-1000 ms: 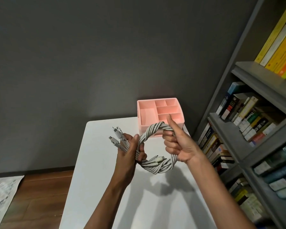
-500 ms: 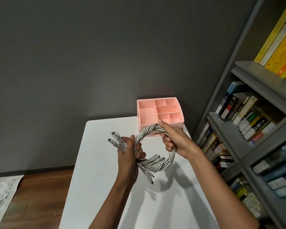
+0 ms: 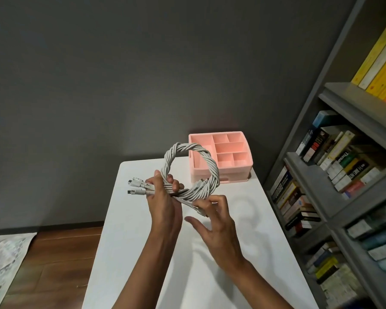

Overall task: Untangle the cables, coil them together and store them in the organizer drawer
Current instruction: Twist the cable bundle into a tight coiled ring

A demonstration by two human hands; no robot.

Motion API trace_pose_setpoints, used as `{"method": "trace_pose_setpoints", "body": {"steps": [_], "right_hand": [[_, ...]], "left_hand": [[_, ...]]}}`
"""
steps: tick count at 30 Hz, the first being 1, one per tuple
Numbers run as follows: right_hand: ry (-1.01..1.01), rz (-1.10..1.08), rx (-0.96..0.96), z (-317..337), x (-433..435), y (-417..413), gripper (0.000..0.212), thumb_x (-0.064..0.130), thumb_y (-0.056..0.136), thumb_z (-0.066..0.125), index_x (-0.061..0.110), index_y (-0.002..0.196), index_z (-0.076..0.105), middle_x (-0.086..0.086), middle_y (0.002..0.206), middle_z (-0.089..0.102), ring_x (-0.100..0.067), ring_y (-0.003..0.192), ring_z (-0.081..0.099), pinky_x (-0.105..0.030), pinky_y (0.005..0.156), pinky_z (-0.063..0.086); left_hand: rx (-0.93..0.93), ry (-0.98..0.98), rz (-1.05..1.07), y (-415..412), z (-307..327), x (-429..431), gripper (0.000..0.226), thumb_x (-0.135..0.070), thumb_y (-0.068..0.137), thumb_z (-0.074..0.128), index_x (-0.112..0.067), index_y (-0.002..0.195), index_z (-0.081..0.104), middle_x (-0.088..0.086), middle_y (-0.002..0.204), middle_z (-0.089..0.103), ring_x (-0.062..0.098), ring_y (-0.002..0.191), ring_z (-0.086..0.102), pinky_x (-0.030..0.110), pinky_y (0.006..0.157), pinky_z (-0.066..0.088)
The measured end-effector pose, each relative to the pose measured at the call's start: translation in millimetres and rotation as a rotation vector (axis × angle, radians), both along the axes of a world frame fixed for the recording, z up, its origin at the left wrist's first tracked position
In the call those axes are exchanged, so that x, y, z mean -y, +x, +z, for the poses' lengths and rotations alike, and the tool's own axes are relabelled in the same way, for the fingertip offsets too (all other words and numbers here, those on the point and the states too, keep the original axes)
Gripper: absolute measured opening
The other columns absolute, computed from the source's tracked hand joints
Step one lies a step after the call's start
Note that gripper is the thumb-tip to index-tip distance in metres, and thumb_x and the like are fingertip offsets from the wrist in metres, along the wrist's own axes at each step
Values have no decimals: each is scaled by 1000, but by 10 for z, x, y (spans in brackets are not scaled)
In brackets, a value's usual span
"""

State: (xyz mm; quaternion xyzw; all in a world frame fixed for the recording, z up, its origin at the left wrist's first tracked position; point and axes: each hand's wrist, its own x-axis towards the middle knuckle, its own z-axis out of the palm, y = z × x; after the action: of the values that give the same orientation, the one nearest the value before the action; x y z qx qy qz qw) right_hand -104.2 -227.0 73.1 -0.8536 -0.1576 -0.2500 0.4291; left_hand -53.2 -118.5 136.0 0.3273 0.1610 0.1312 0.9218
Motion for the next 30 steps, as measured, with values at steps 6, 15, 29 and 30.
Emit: {"method": "trace_pose_setpoints", "body": {"steps": [6,15,29,30], "right_hand": [[514,85,-202,258,-16,-11,9,16,81,72,18,89,75,7,87,65,-16,82,67,-30,71,57],[685,-120,-367,488,-18,202,18,8,76,79,21,83,67,-4,91,65,-11,74,67,-30,73,55],[1258,137,-670,567,-1,221,23,15,81,66,7,102,66,-7,92,70,-17,86,70,-24,71,55],[1269,89,-684,587,8,240,20,13,82,66,8,101,67,-4,90,71,-16,84,69,-24,69,55]], "left_hand": [[-14,39,22,-39,-70,2,26,-24,102,42,-20,76,36,-2,64,47,10,47,45,24,53,44],[85,113,18,-170,47,172,27,-22,102,41,-20,75,38,-1,65,48,11,51,46,22,56,44],[130,-33,-113,-187,116,112,22,-25,102,37,-18,82,40,-1,67,53,9,52,49,23,59,48],[144,-5,-124,-209,107,129,21,-26,102,37,-18,83,41,-1,68,53,10,56,51,24,63,49]]}}
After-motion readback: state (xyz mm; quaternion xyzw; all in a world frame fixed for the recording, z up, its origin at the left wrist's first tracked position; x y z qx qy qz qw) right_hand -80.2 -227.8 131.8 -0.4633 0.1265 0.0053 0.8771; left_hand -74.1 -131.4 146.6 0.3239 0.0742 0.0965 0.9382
